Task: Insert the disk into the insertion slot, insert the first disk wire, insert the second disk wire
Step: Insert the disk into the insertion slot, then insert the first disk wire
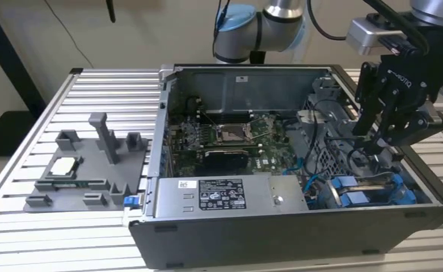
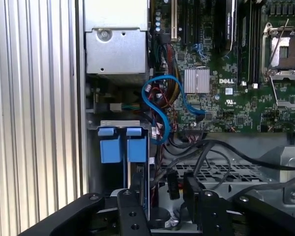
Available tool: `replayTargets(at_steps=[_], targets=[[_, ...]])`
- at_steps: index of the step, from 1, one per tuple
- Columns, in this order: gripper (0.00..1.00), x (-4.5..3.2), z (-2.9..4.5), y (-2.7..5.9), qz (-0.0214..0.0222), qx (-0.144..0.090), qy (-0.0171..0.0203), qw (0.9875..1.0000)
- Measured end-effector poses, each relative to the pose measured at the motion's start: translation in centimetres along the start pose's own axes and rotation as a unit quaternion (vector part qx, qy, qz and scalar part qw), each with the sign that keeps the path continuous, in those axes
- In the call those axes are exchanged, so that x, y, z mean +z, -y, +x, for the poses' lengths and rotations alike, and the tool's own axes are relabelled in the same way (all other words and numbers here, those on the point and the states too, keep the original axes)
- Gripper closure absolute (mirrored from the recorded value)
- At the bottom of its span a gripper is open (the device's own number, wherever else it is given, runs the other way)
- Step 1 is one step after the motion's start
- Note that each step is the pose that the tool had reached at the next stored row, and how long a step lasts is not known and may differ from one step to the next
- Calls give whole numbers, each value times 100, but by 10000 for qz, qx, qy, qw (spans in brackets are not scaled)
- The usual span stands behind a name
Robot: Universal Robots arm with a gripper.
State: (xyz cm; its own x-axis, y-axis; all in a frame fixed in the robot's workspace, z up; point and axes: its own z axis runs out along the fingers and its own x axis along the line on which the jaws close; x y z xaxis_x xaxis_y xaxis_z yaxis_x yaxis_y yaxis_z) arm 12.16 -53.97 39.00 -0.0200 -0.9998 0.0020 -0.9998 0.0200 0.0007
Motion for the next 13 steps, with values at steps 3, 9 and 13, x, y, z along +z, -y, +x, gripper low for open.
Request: replayTargets(at_steps=[3, 9, 13], targets=[[53, 19, -23, 0, 0, 0, 0, 10000], [62, 51, -57, -1, 0, 0, 1, 10000], [69, 64, -69, -1, 0, 0, 1, 10000]])
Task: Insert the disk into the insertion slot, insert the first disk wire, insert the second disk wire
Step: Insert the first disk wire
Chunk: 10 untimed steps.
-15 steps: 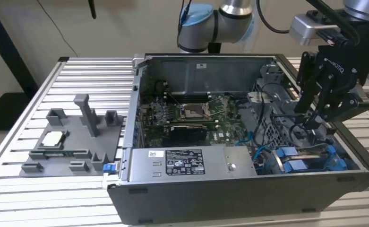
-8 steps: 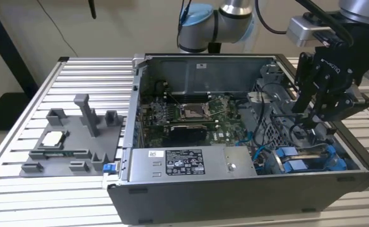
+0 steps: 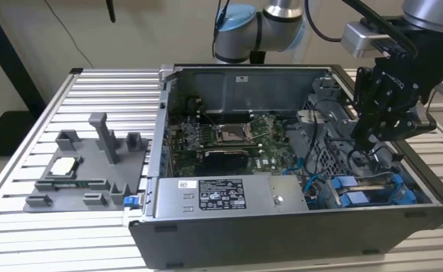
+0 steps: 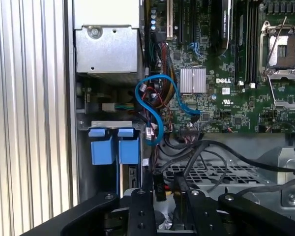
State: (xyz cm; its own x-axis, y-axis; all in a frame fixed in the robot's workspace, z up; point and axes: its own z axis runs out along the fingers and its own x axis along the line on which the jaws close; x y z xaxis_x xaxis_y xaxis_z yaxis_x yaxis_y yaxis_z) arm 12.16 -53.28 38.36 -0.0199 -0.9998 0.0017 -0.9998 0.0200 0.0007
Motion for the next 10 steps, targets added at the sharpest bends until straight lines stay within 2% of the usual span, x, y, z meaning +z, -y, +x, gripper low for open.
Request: replayTargets(at_steps=[10], targets=[[71, 0, -1, 0, 0, 0, -1, 10000]])
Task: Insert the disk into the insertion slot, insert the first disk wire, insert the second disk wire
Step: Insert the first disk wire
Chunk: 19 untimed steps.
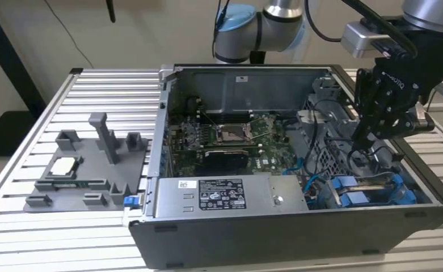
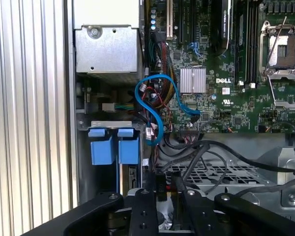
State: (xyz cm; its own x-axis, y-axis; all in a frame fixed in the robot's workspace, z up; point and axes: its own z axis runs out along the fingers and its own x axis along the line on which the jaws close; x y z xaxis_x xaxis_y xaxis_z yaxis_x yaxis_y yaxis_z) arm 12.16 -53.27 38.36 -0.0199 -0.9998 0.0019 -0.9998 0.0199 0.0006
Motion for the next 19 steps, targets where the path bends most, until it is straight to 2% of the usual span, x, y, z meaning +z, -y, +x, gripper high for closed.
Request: replayTargets(at_steps=[1, 3, 19], targets=[[78, 0, 0, 0, 0, 0, 0, 10000], [81, 0, 0, 0, 0, 0, 0, 10000], [81, 1, 6, 0, 1, 0, 0, 10000]])
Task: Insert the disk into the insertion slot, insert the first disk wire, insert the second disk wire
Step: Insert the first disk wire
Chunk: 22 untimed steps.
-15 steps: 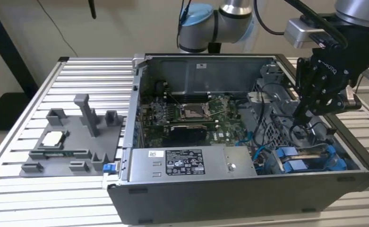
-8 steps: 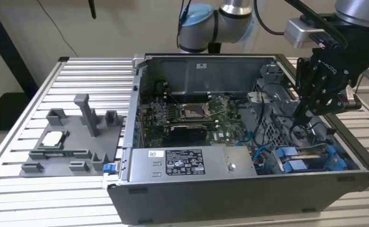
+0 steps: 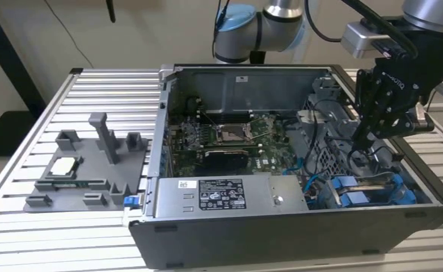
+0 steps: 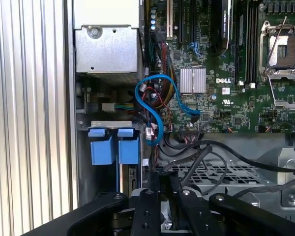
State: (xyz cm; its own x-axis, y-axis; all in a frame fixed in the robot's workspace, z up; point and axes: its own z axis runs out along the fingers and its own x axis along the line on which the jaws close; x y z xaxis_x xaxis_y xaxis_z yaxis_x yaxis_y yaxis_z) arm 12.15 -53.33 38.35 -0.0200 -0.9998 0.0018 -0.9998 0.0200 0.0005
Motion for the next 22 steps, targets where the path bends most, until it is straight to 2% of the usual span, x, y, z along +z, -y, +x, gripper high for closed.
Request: replayTargets(at_steps=[5, 22], targets=[[81, 1, 55, 6, -15, 0, -1, 10000], [81, 24, 268, 54, -171, 0, -4, 9999]])
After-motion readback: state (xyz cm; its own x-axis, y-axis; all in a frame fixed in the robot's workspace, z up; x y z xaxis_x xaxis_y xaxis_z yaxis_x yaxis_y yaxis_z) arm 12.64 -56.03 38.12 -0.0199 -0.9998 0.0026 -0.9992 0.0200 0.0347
